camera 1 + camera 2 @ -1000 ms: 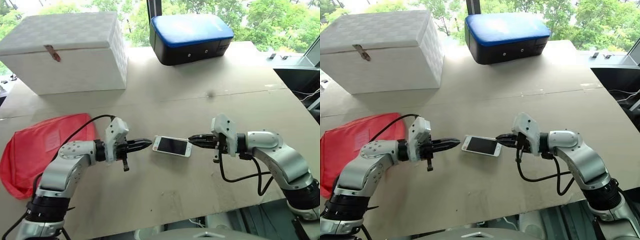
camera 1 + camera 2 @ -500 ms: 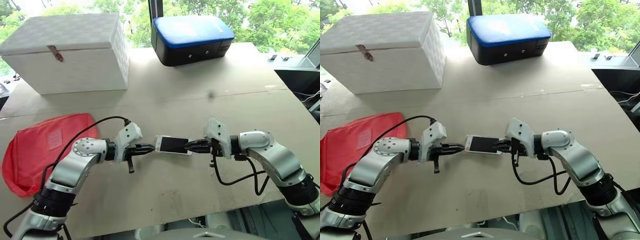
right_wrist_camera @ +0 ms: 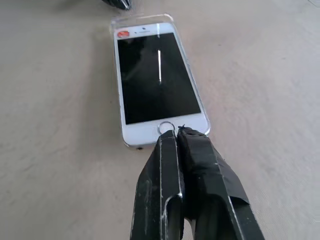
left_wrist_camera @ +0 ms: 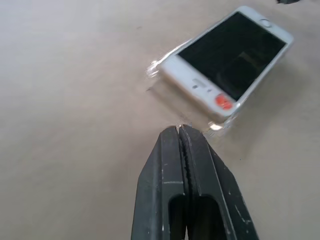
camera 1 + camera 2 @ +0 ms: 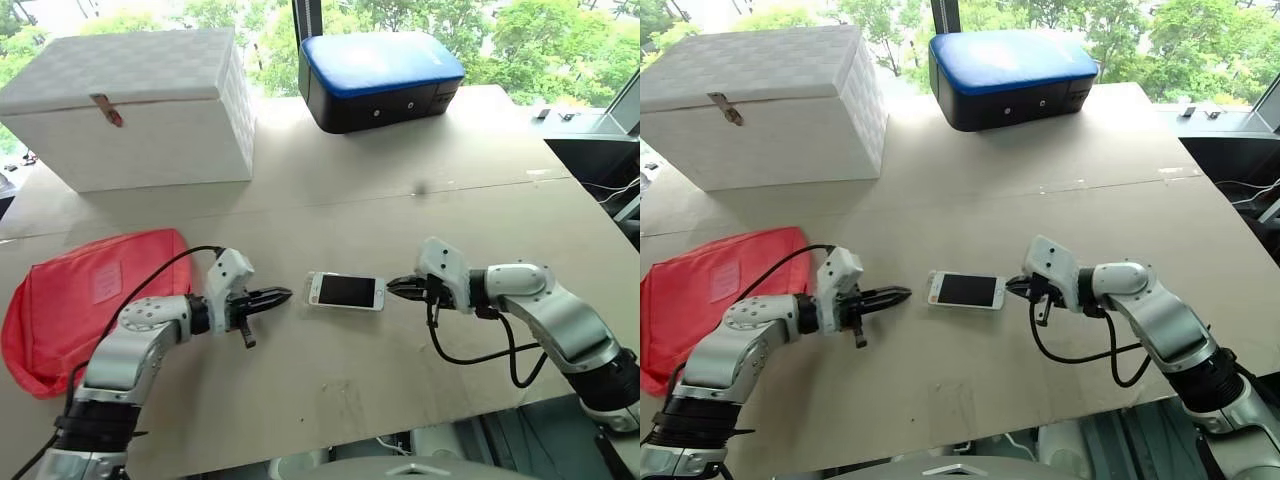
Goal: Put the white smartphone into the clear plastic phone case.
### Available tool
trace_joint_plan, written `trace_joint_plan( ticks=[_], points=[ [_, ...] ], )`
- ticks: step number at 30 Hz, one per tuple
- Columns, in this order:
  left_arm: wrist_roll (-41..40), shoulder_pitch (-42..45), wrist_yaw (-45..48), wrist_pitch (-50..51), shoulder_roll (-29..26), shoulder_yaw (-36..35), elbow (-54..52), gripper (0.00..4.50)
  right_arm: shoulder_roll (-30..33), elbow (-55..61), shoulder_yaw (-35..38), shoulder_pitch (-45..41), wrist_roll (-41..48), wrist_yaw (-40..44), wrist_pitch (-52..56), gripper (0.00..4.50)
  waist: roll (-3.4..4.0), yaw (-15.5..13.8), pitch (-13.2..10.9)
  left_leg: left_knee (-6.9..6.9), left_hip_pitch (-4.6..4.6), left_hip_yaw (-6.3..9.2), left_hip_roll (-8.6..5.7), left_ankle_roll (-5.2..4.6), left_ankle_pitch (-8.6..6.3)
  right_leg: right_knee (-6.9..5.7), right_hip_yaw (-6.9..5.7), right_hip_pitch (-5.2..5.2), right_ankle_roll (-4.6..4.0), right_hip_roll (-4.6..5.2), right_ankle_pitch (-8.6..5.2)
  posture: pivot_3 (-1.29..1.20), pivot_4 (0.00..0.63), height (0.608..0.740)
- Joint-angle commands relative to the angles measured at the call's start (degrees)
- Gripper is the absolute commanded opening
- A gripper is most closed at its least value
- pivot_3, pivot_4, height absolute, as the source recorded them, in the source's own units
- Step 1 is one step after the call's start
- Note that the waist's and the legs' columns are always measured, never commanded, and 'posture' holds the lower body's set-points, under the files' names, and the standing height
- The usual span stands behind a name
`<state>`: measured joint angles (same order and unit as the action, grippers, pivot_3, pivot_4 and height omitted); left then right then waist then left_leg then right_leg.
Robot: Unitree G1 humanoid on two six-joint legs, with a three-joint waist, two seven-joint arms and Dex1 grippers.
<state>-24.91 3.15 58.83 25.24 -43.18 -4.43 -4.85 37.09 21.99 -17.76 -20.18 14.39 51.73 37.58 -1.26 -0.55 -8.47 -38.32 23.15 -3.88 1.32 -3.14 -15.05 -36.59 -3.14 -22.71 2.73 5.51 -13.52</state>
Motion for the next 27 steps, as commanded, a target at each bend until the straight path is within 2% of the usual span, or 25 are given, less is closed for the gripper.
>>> trace_joint_plan(
  ticks=[1, 7, 15, 23, 27],
  points=[
    [1.3, 0.0, 0.2, -2.1, -0.9, -1.0, 1.3, 0.02, 0.8, 2.9, 1.6, 0.4, 0.4, -0.6, 0.6, 0.0, 0.0, -0.2, 0.0, 0.0, 0.01, -0.01, -0.02, -0.01, 0.0, 0.02, 0.0, 0.0, 0.0, 0.01, 0.0, 0.0, 0.15, 0.734],
    [4.3, 3.7, -0.5, -3.7, 1.9, 3.9, 2.6, 0.02, 2.3, 1.7, -2.0, -1.0, -2.7, 0.0, 0.6, 0.0, 0.07, -0.4, 0.0, -0.03, 0.06, 0.01, -0.05, -0.21, -0.12, 0.08, -0.04, 0.01, -0.06, 0.29, -0.03, 0.0, 0.15, 0.734],
    [5.3, 8.5, -0.9, 0.8, 4.2, 8.8, -1.1, 0.02, -1.6, -3.9, -7.2, -6.6, -4.8, 2.7, -2.2, 0.0, 0.06, -0.2, 0.0, -0.09, 0.22, 0.04, -0.06, -0.01, 0.01, 0.07, -0.07, -0.01, 0.03, -0.02, 0.03, 0.0, 0.15, 0.734],
    [5.0, 8.5, -0.8, 3.3, 4.4, 9.1, -4.0, 0.02, -5.8, -11.3, -11.7, -9.9, -7.5, 6.9, -6.6, 0.0, 0.06, -0.3, 0.0, -0.09, 0.25, 0.12, -0.05, -0.01, 0.02, 0.07, -0.13, -0.01, 0.04, -0.12, 0.02, 0.0, 0.15, 0.734],
    [5.2, 7.9, -0.5, 2.3, 4.1, 8.6, -2.9, 0.02, -6.5, -11.5, -10.3, -9.4, -6.9, 6.6, -7.3, 0.0, 0.05, -0.3, 0.0, -0.16, 0.35, 0.2, -0.07, 0.0, 0.02, 0.09, -0.16, -0.01, 0.04, -0.12, 0.02, 0.0, 0.15, 0.734]
  ],
)
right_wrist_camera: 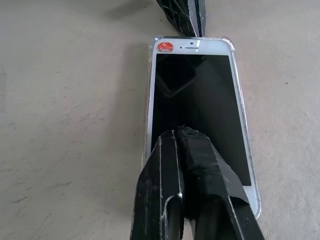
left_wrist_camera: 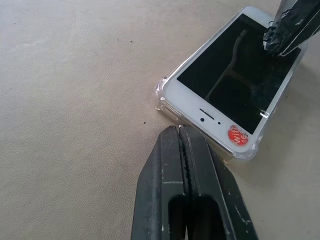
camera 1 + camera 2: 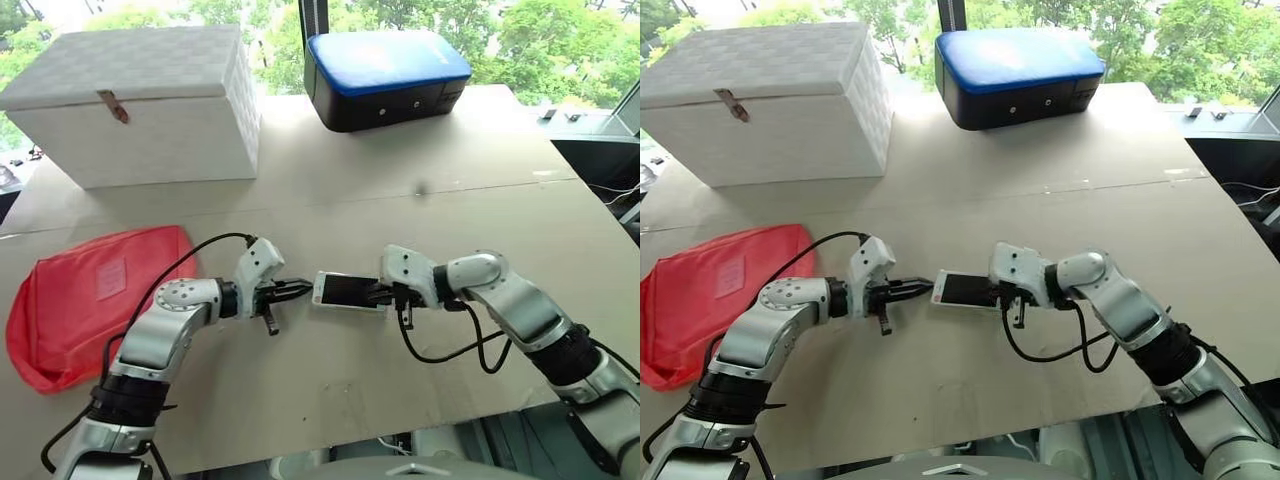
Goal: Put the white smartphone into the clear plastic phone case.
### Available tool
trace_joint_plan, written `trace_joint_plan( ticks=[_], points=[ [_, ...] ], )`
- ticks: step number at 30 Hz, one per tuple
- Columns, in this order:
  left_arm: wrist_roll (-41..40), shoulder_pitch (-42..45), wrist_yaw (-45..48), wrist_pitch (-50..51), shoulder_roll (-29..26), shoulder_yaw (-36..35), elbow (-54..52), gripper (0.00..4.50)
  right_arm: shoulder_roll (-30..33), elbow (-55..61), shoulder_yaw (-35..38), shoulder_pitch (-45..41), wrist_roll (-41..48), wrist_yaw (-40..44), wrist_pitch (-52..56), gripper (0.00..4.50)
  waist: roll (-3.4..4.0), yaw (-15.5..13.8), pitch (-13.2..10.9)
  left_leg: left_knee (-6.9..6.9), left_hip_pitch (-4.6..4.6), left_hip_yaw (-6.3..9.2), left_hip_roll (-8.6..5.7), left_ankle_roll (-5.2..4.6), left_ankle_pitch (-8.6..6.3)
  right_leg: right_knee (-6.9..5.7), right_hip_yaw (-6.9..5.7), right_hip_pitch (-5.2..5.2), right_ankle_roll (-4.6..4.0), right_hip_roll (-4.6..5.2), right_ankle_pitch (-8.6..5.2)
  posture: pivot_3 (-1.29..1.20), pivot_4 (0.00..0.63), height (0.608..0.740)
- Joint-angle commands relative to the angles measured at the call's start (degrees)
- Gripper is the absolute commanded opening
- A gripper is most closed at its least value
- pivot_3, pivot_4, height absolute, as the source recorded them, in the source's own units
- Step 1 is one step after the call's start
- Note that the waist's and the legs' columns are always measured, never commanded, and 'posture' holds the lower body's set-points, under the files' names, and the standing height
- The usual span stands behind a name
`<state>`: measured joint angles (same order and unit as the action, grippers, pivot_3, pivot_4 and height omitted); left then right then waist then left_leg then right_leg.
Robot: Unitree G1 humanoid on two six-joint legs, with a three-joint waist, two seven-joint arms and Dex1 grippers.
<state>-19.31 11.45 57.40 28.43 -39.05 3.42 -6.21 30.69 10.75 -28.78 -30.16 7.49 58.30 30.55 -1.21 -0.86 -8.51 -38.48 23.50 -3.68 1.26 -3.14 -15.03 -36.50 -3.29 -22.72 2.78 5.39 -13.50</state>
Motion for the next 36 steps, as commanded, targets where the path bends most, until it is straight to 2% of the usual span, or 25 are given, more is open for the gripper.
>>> trace_joint_plan(
  ticks=[1, 9, 13, 24, 32, 36],
  points=[
    [-0.2, -0.6, 1.1, -1.4, -0.1, 0.5, -1.0, 0.02, -0.3, 0.2, 1.7, 0.9, 0.5, -0.5, -0.1, 0.0, 0.0, 0.0, 0.0, 0.0, 0.01, 0.0, 0.0, 0.0, 0.0, 0.01, 0.0, 0.0, 0.0, 0.0, 0.0, 0.0, 0.15, 0.734],
    [0.1, -2.1, 1.9, -5.2, -0.4, -1.0, 2.3, 0.02, 5.5, 9.2, 11.0, 6.2, 5.3, -1.5, 5.6, 0.0, 0.03, 0.1, 0.0, 0.0, 0.14, 0.1, 0.01, 0.02, 0.01, 0.05, -0.12, -0.06, 0.0, 0.01, 0.0, 0.0, 0.15, 0.734],
    [0.4, -1.8, 2.0, -6.1, 0.3, 0.0, 3.0, 0.02, 8.0, 11.7, 9.7, 8.9, 4.2, -1.9, 7.1, 0.0, 0.03, 0.1, 0.0, 0.02, 0.13, 0.14, 0.03, 0.02, 0.01, 0.05, -0.18, -0.06, -0.01, 0.0, 0.0, 0.0, 0.15, 0.734],
    [0.2, -2.4, 2.3, -5.0, 0.6, 1.3, 0.7, 0.02, 2.3, 7.8, 4.4, 3.4, 2.5, -1.8, 7.0, 0.0, 0.04, 0.2, 0.0, -0.03, 0.11, 0.14, 0.03, 0.02, 0.01, 0.04, -0.16, -0.05, 0.0, -0.03, 0.0, 0.0, 0.15, 0.734],
    [-1.4, -1.6, 3.2, -8.8, 0.0, -3.9, 5.7, 0.02, 8.0, 8.2, 9.7, 7.6, 2.0, -1.7, 5.8, 0.0, 0.03, 0.1, 0.0, -0.04, 0.13, 0.15, 0.04, 0.02, 0.01, 0.02, -0.17, -0.05, 0.0, -0.05, 0.0, 0.0, 0.15, 0.734],
    [-4.7, 0.0, 5.1, -9.6, 1.4, -5.3, 5.1, 0.02, 10.3, 9.7, 13.4, 9.4, 2.3, -3.5, 6.0, 0.0, 0.04, 0.1, 0.0, -0.04, 0.19, 0.14, 0.02, 0.02, 0.01, 0.08, -0.17, -0.07, 0.0, -0.03, 0.0, 0.0, 0.15, 0.734]
  ],
)
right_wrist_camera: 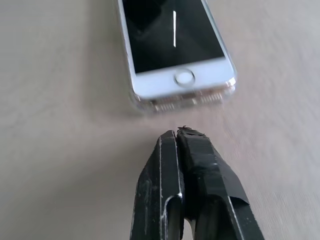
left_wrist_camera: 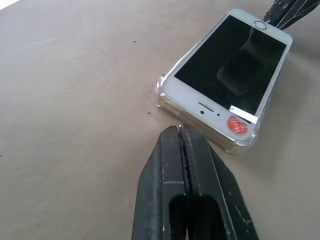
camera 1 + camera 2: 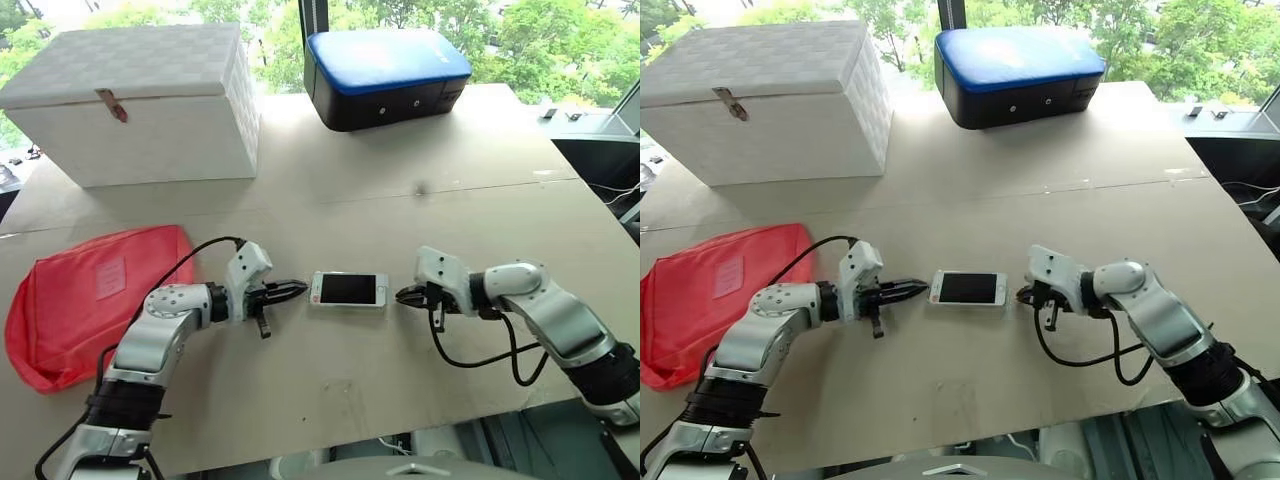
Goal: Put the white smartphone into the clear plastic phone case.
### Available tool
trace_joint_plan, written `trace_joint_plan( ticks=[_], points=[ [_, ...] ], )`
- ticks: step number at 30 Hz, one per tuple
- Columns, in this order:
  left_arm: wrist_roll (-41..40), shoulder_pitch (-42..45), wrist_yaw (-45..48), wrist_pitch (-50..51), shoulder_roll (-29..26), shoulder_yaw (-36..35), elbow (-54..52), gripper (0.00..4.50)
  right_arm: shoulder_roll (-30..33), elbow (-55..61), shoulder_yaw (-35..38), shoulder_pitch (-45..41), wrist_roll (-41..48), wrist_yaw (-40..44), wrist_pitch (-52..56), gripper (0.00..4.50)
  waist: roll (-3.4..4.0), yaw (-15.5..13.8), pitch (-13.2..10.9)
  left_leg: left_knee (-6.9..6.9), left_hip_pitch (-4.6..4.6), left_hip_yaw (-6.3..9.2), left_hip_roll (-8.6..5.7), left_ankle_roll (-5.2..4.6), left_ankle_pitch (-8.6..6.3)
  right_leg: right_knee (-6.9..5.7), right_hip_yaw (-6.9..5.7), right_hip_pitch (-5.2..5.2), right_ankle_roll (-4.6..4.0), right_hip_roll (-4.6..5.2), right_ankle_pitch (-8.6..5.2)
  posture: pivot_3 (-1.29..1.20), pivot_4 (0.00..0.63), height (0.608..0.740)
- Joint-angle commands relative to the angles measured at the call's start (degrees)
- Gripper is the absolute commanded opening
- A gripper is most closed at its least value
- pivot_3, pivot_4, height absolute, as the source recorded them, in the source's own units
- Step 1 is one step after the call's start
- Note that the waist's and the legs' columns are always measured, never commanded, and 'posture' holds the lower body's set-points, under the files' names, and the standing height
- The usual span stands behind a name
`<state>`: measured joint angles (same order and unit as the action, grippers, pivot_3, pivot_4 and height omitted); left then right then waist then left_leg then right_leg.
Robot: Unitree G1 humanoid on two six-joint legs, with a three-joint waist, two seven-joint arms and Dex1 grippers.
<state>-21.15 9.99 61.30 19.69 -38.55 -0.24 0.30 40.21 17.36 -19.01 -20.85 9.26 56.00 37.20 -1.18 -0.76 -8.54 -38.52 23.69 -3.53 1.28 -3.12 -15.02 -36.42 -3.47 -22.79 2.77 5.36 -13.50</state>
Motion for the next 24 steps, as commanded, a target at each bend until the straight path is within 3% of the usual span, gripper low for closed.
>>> trace_joint_plan(
  ticks=[1, 8, 15, 24],
  points=[
    [-3.2, 2.0, 1.6, -0.4, 1.5, -0.8, -1.9, 0.02, 0.3, 3.9, 4.5, 0.0, 1.3, -1.8, -0.2, 0.0, -0.01, 0.0, 0.0, 0.0, 0.01, 0.0, 0.0, 0.0, 0.0, 0.0, 0.0, 0.0, 0.0, 0.0, 0.0, 0.0, 0.15, 0.734],
    [-2.4, 3.8, 2.7, 2.2, 4.4, 4.4, -3.0, 0.02, -4.9, 5.1, 3.1, -1.8, 2.6, -4.7, 2.3, 0.0, -0.01, 0.1, 0.0, 0.0, 0.0, 0.0, 0.01, 0.01, 0.0, -0.02, -0.01, 0.01, 0.01, -0.06, 0.0, 0.0, 0.15, 0.734],
    [1.2, 4.6, 1.4, 2.9, 4.0, 7.7, -1.8, 0.02, -11.1, -0.8, -1.4, -5.1, 1.0, -6.9, 1.9, 0.0, -0.02, 0.0, 0.0, -0.01, -0.02, 0.03, 0.01, 0.0, 0.01, -0.07, 0.02, 0.01, 0.0, -0.11, 0.0, 0.0, 0.15, 0.734],
    [1.6, 3.9, -0.2, 4.1, 4.1, 8.1, -4.2, 0.02, -10.3, -10.7, -8.6, -7.6, -1.7, -3.7, 6.0, 0.0, -0.07, 0.1, 0.1, -0.05, -0.21, 0.02, 0.03, 0.0, 0.0, -0.14, 0.1, 0.14, 0.0, -0.15, 0.0, 0.0, 0.15, 0.734]
  ],
)
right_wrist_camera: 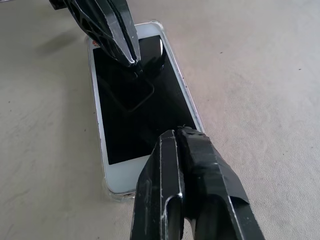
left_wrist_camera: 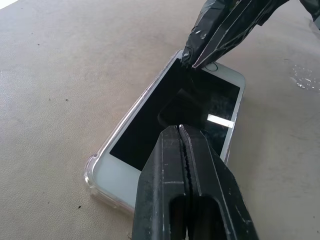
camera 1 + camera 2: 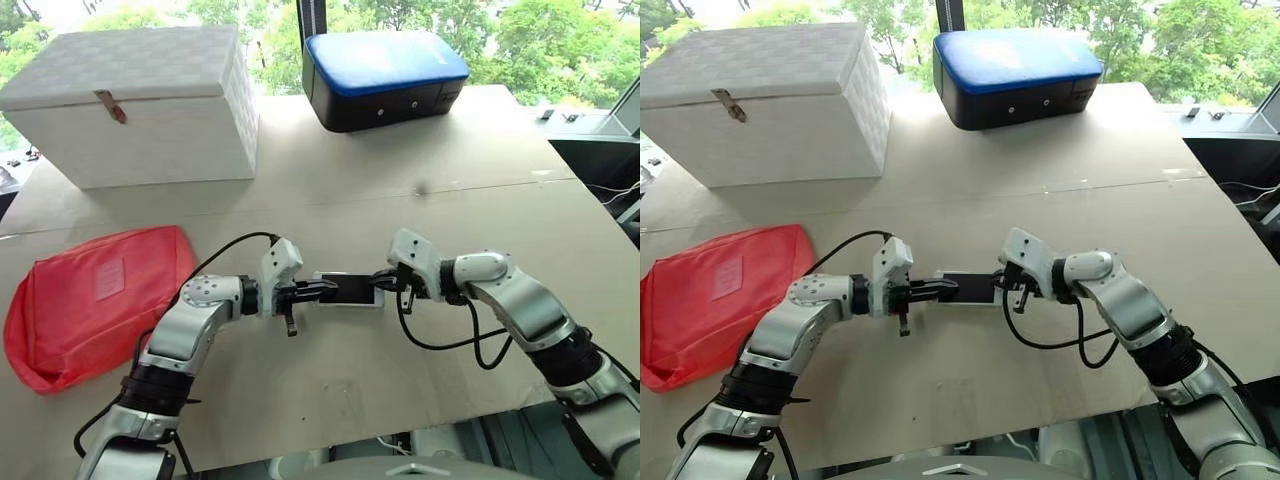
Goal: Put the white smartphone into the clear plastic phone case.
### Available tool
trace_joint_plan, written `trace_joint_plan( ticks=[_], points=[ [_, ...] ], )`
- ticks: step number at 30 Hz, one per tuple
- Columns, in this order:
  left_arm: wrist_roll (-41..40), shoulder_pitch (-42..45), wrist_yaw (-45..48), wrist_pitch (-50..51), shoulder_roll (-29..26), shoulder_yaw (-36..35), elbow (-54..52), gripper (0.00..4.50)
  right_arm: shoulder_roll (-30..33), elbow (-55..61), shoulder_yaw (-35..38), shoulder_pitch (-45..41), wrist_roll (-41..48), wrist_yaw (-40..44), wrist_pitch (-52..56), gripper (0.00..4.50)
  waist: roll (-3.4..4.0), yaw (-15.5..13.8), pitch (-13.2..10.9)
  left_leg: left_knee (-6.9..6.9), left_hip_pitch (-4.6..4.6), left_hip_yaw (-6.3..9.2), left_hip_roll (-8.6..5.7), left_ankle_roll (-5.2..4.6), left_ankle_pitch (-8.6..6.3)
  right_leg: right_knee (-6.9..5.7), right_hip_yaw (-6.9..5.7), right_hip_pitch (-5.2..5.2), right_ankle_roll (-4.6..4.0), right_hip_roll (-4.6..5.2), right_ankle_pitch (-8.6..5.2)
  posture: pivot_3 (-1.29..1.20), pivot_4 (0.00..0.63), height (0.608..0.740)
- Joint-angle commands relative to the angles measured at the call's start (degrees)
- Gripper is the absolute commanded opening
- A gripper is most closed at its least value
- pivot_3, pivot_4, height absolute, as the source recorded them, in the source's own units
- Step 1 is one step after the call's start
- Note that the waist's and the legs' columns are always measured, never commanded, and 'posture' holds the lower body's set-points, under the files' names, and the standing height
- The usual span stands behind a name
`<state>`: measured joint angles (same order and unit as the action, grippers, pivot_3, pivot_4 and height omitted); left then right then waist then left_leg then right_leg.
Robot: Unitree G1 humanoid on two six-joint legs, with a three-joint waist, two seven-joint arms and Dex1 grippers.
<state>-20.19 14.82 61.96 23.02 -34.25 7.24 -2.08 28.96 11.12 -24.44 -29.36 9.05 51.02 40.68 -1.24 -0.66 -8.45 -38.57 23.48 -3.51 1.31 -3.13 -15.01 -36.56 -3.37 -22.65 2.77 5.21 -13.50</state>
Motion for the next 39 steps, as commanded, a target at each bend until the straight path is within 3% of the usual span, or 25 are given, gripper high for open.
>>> trace_joint_plan(
  ticks=[1, 10, 14, 18, 32, 34, 37, 39],
  points=[
    [0.6, -1.0, -1.2, 0.9, -0.1, 0.6, -1.9, 0.02, 1.0, -5.5, -3.6, 0.9, -1.4, 1.8, 2.8, 0.0, -0.01, 0.0, 0.0, 0.0, -0.13, 0.0, 0.01, -0.01, -0.01, -0.02, 0.02, 0.07, 0.0, 0.0, 0.0, 0.0, 0.15, 0.734],
    [0.6, -2.4, -3.3, 1.5, 0.1, 0.3, -3.4, 0.02, 0.9, -13.5, -6.8, 1.6, -4.0, 3.3, 0.0, 0.0, 0.0, 0.0, 0.7, 0.13, -0.8, -0.04, 0.01, -0.25, -0.18, 0.06, 0.05, 0.61, -0.07, 0.15, -0.05, 0.0, 0.15, 0.734],
    [0.8, -2.6, -3.6, 1.0, 0.3, 0.5, -2.9, 0.02, 0.0, -11.5, -1.5, 3.0, -1.1, 2.7, -4.0, 0.0, 0.06, -0.1, 0.9, 0.13, -0.79, -0.03, 0.0, -0.25, -0.18, 0.06, 0.01, 0.61, -0.24, 0.29, -0.14, 0.0, 0.15, 0.734],
    [0.9, -2.5, -3.8, 0.6, 0.7, 0.7, -2.3, 0.02, -0.6, -2.7, 5.4, 5.6, 7.9, 6.7, -3.5, 0.0, 0.19, -0.1, 0.8, 0.16, -0.71, -0.02, -0.03, -0.25, -0.18, 0.1, -0.04, 0.59, -0.25, 0.58, -0.14, 0.0, 0.15, 0.734],
    [1.4, -0.6, -3.9, 0.5, 1.3, 0.8, -0.8, 0.02, 5.3, -9.2, -11.1, 5.4, -7.9, 5.2, -3.1, 0.0, 0.17, 0.3, 1.1, 0.26, -0.77, 0.0, 0.0, -0.26, -0.19, 0.21, -0.07, 0.56, -0.26, 0.59, -0.15, 0.0, 0.15, 0.734],
    [1.1, -0.8, -4.4, -0.1, 1.7, 0.5, -0.8, 0.02, 3.1, -10.4, -7.2, 6.2, -7.4, 1.6, -6.6, 0.0, 0.1, 0.3, 1.2, 0.26, -0.77, 0.01, 0.0, -0.26, -0.19, 0.21, -0.07, 0.57, -0.26, 0.61, -0.15, 0.0, 0.15, 0.734],
    [-1.5, -1.9, -5.7, -1.8, 4.1, -2.2, -2.1, 0.02, -3.1, -9.2, 5.0, 8.3, -1.6, -5.5, -13.3, 0.0, -0.09, 0.1, 1.3, 0.26, -0.73, 0.05, 0.0, -0.23, -0.2, 0.23, -0.06, 0.58, -0.26, 0.66, -0.15, 0.0, 0.15, 0.734],
    [-3.8, -2.3, -7.5, -2.9, 6.6, -4.9, -3.5, 0.02, -5.0, -6.0, 10.9, 10.6, 1.2, -7.1, -16.5, 0.0, 0.2, -0.1, 1.0, 0.25, -0.6, 0.07, -0.02, -0.17, -0.23, 0.31, 0.02, 0.56, -0.26, 0.76, -0.14, 0.0, 0.15, 0.734]
  ],
)
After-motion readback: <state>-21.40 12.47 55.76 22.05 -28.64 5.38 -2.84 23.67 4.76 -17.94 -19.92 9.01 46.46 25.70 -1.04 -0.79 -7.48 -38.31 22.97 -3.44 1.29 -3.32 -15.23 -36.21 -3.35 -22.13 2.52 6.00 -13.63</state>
